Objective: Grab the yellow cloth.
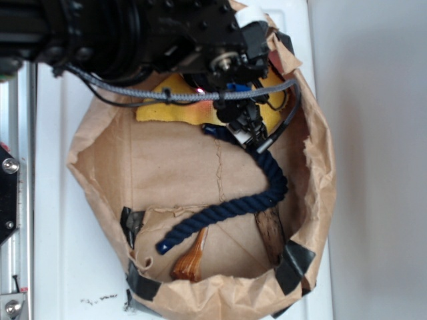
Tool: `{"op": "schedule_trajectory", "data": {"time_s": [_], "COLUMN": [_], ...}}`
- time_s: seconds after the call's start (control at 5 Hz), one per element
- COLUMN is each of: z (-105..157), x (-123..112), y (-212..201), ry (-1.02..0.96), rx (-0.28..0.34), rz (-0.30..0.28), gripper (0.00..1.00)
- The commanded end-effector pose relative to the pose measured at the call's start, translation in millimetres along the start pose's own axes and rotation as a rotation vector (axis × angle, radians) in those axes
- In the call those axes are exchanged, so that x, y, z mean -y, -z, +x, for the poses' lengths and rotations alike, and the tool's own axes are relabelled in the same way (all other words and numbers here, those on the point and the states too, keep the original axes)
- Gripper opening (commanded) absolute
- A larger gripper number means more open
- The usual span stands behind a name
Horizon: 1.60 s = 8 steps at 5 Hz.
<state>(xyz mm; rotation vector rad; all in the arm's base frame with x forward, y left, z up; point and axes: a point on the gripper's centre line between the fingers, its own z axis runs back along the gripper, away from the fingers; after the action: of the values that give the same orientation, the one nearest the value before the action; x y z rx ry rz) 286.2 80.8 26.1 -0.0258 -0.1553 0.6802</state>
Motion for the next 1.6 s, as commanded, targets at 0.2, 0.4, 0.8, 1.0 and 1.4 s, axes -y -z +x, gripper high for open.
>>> {"op": "schedule_trajectory", "data": {"time_s": [0.2, 0.4, 0.8, 1.0, 1.4], "z": [11, 11, 10, 14, 21], "x": [-11, -12, -14, -11, -8], "y": [-30, -32, -49, -51, -48], "ry": [-0.019, -0.021, -0.036, -0.040, -0.062], "rx": [0.044, 0.050, 0.046, 0.040, 0.034], "rz": [-0.068, -0.078, -0.106, -0.099, -0.085], "gripper": [0.00, 0.00, 0.00, 0.76, 1.00]}}
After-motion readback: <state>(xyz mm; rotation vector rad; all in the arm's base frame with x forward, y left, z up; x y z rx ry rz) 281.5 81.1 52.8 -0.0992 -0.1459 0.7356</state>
